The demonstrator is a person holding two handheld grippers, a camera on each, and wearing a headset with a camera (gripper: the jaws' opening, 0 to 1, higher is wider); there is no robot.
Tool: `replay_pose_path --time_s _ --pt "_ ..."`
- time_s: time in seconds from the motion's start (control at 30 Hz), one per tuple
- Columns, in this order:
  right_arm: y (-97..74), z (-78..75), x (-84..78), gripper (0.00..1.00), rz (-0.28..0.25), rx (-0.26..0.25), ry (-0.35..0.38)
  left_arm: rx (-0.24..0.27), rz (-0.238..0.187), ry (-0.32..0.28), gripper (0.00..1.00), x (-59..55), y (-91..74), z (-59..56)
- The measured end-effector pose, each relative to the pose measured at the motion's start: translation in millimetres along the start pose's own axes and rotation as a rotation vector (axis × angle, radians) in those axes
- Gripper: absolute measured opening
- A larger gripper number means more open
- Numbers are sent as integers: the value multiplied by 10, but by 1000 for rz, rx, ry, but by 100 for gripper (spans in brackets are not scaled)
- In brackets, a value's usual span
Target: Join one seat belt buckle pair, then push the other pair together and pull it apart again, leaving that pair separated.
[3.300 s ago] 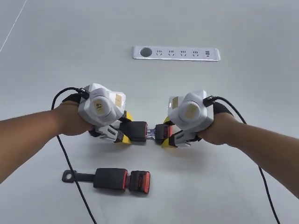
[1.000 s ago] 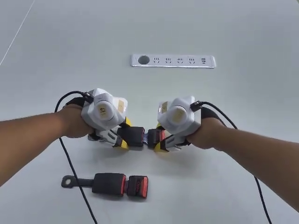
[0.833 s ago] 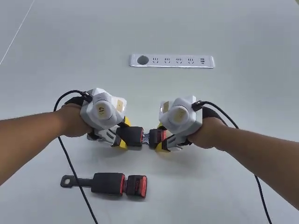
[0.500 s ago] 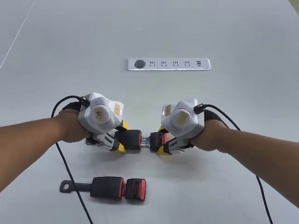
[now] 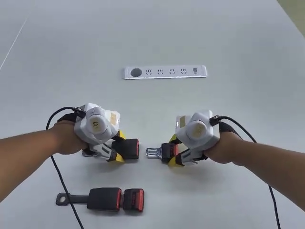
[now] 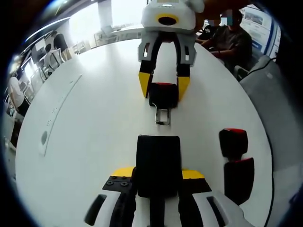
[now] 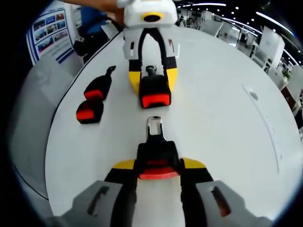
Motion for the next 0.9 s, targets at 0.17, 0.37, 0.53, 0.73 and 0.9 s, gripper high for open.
replay_pose_path --time_s 0.17,0.37,0.53,0.73,0.9 --pt "-63 11 -96 35 -1 -8 10 -2 -6 3 34 43 -34 -43" --pt "-154 24 -236 35 2 -12 16 -3 -8 4 34 23 -17 -21" --pt "-220 29 -343 35 16 -15 20 -2 -14 3 34 -30 18 23" --pt "-289 32 -435 35 15 -18 26 -3 -16 4 34 -58 37 46" --pt "-330 30 -487 36 16 -21 31 -4 -17 6 34 -74 48 59"
Point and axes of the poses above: the centre of the closed fingertips' face, and the gripper's own axes: y roughly forward along the fingers, z roughly to its left, x roughly out of its top, the point moved 4 cm from there along -y, roughly backward along the fingers, and after that the axes turned 2 degrees about y, right-handed, at the moved point
